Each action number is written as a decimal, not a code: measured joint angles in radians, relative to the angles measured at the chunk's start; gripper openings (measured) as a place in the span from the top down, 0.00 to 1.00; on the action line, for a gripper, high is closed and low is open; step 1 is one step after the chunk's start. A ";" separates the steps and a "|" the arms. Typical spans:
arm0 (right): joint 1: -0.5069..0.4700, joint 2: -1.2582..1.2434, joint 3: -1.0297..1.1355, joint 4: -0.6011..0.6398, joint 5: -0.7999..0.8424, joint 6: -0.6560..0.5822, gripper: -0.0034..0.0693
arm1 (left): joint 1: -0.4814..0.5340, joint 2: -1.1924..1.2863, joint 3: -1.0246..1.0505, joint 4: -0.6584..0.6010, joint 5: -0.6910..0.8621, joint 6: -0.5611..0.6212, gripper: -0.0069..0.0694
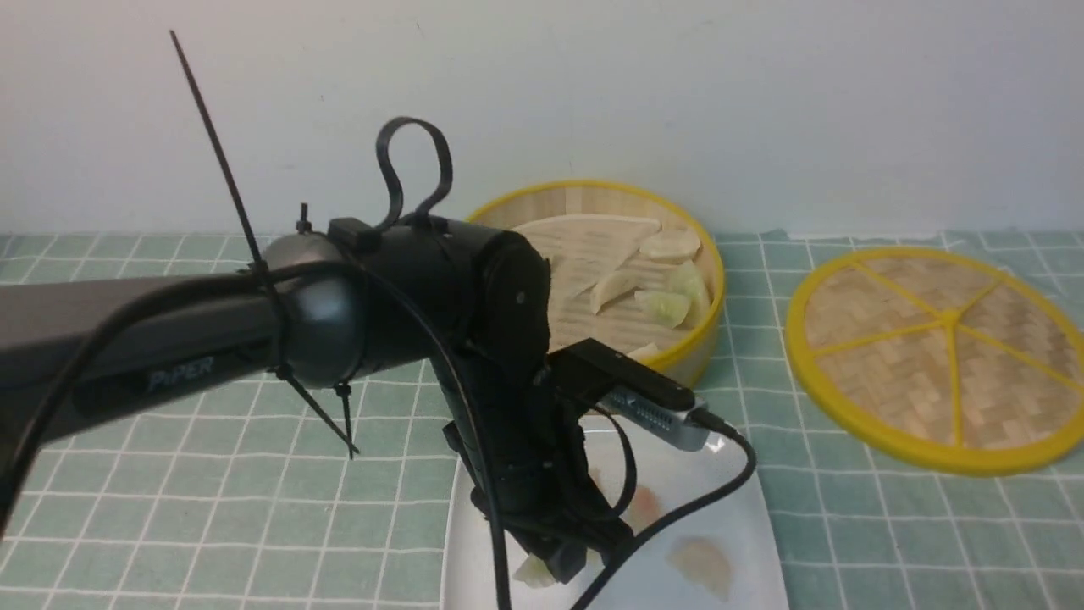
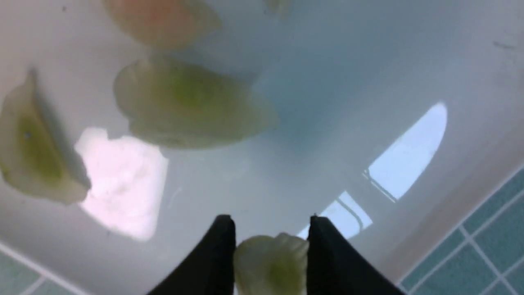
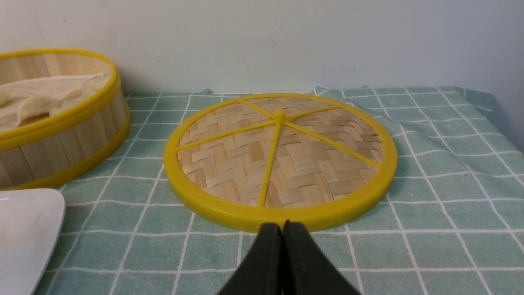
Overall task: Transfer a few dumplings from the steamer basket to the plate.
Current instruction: Use the left arm to put the dumpling into the plate
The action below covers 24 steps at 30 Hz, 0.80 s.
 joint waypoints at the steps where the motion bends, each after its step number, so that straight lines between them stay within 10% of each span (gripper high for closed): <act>1: 0.000 0.000 0.000 0.000 0.000 0.000 0.97 | -0.009 0.009 0.000 -0.001 -0.018 0.000 0.63; 13: 0.000 0.000 0.000 0.000 0.000 0.000 0.97 | -0.041 0.024 -0.037 -0.038 -0.054 -0.002 0.28; 18: 0.000 0.000 0.000 0.000 0.000 0.000 0.97 | -0.040 -0.035 -0.119 0.011 0.030 -0.031 0.51; 21: 0.000 0.000 0.000 0.000 0.000 0.000 0.97 | -0.040 -0.207 -0.144 0.088 0.028 -0.075 0.84; 24: 0.000 0.000 0.000 0.000 0.000 0.000 0.97 | -0.038 -0.363 -0.143 0.153 0.004 -0.136 0.90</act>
